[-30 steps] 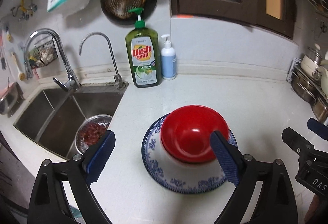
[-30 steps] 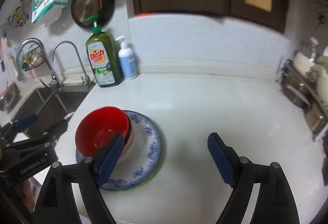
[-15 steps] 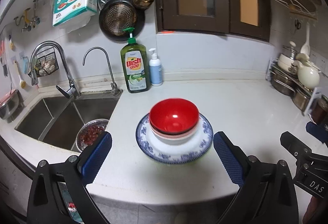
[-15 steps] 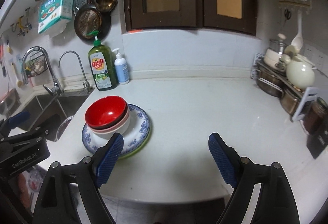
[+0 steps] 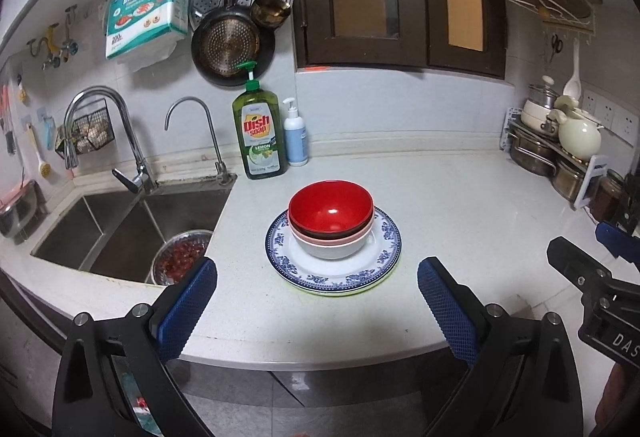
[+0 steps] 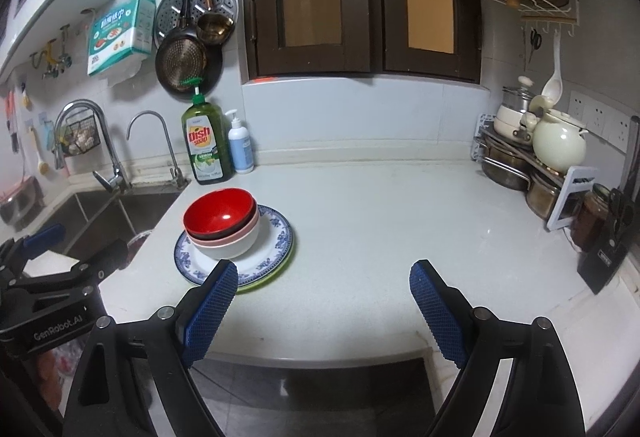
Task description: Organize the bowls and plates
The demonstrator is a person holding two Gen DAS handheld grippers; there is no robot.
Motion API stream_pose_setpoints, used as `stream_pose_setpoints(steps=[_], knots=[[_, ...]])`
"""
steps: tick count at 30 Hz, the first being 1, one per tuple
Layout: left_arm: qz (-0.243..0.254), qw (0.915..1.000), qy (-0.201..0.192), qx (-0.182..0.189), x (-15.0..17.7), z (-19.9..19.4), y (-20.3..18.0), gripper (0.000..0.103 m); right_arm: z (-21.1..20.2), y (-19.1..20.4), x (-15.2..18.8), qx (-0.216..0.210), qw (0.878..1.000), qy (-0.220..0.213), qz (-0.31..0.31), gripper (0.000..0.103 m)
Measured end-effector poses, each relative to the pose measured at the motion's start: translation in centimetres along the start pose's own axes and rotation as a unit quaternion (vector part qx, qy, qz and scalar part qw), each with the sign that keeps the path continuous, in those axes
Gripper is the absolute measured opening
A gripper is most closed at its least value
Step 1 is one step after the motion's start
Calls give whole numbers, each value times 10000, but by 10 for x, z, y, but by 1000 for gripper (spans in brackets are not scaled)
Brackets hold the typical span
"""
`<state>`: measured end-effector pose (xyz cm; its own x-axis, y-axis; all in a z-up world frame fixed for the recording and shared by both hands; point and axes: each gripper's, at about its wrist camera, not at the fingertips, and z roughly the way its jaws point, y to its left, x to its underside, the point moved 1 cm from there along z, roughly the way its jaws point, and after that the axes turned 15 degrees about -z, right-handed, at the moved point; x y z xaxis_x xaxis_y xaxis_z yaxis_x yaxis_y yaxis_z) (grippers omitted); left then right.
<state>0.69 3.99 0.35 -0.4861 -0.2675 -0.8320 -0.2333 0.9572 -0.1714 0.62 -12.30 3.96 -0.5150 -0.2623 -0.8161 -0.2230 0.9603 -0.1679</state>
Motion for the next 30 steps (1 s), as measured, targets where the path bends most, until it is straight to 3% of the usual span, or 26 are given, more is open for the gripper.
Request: stream_pose_setpoints(steps=[10, 30], knots=[[34, 9998, 73, 178, 7, -19, 9, 103, -24, 15, 8, 123, 9999, -24, 76, 89], [-39, 10000, -8, -2, 20, -37, 12, 103, -47, 21, 18, 92, 9999, -99, 17, 89]])
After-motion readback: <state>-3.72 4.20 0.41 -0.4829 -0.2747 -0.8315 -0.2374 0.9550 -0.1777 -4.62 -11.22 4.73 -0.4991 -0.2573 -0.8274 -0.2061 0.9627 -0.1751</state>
